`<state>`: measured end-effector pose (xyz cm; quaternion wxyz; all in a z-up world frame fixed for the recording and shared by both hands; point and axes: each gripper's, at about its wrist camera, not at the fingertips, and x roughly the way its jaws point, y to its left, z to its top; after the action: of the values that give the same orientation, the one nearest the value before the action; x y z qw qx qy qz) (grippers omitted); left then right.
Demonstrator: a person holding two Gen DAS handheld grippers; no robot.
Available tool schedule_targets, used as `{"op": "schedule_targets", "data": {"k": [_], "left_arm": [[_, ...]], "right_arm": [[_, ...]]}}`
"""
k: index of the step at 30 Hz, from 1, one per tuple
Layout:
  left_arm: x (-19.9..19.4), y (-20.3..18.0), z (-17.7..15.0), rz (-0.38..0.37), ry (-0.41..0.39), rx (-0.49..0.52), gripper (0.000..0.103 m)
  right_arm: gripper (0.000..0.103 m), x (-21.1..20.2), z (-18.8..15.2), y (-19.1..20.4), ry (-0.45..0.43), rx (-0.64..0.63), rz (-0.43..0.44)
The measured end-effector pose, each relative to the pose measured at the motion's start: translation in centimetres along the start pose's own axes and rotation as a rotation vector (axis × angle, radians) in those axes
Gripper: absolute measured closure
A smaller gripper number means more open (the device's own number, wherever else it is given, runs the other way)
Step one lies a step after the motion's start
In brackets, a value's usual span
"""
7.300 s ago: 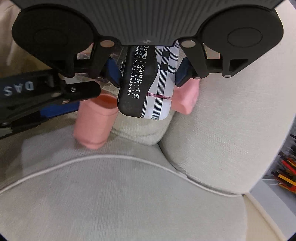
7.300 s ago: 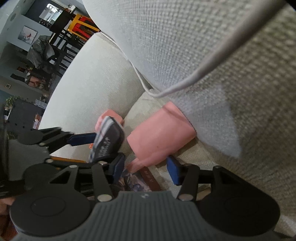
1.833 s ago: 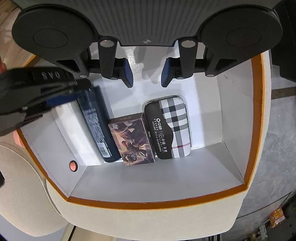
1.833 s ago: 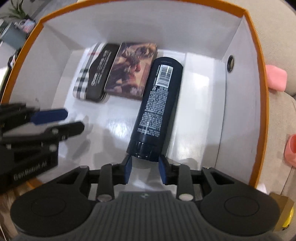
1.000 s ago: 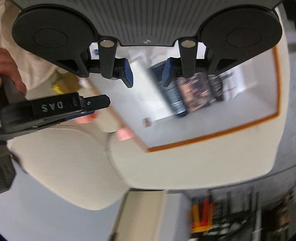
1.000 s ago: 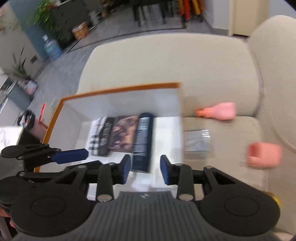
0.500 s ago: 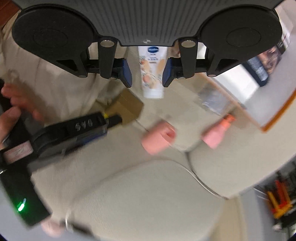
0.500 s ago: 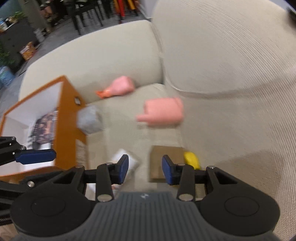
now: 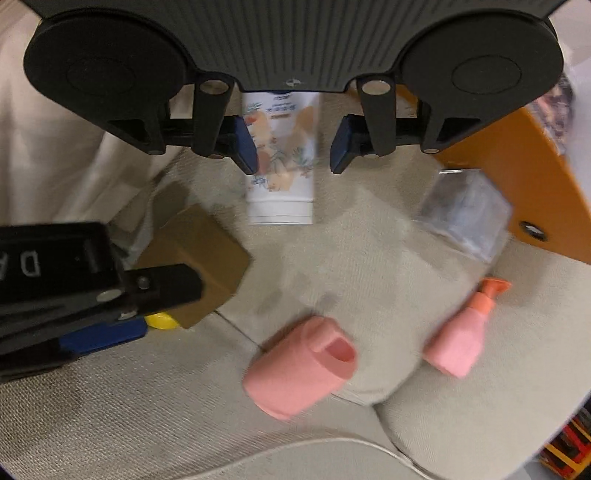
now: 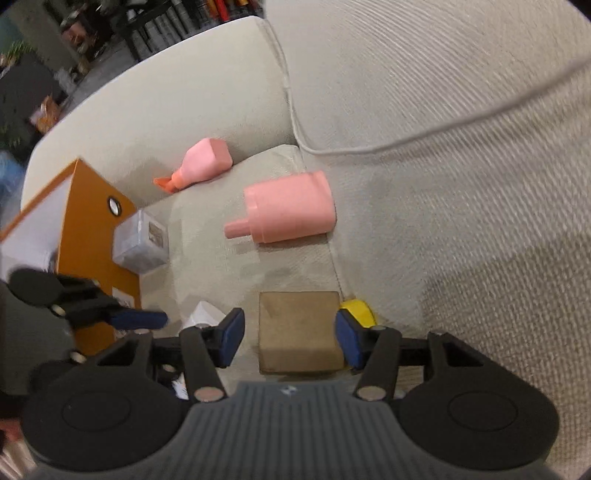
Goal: Organize rigid objects
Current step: 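Grasp the white lotion tube with the left tool while the right tool reaches the brown cardboard cube, then carry the white tube over the box with the left tool while the right tool grasps the brown cube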
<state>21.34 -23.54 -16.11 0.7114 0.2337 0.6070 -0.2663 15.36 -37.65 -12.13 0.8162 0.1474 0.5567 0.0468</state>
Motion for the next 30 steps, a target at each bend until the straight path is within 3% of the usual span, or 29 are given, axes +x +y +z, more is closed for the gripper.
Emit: {"op": "schedule_targets", "data": {"k": [3,6,8,12,25,27,30], "left_arm": [[0.8,-0.3,0.5,-0.007,0.029,0.004,0.051],[1.6,-0.3,0.7,0.005,0.050,-0.007,0.070],[1.7,-0.4,0.5,0.015,0.038,-0.013,0.072],[0.2,-0.1,-0.3,-0.020,-0.032,-0.056,0.075],[-6.9,1.8,-2.9,-0.029,-0.267,-0.220,0.075],[-7.3,2.4,-3.1,-0.040,-0.293,-0.252,0.075],[-8.9,2.7,-3.7,-0.046,-0.331,-0.293,0.075]], "right_arm": [[0.049,0.2,0.0,0.2,0.003,0.001,0.015],[0.048,0.4,-0.1,0.4,0.009,-0.008,0.028],[0.048,0.7,0.2,-0.2,0.022,0.033,0.041],[0.049,1.3,0.4,-0.6,0.059,0.066,0.045],[0.047,3.6,0.6,1.9,0.145,-0.039,-0.128],[0.046,3.5,0.6,2.0,0.137,-0.044,-0.105],[0.046,2.9,0.6,1.0,0.133,-0.002,0.022]]}}
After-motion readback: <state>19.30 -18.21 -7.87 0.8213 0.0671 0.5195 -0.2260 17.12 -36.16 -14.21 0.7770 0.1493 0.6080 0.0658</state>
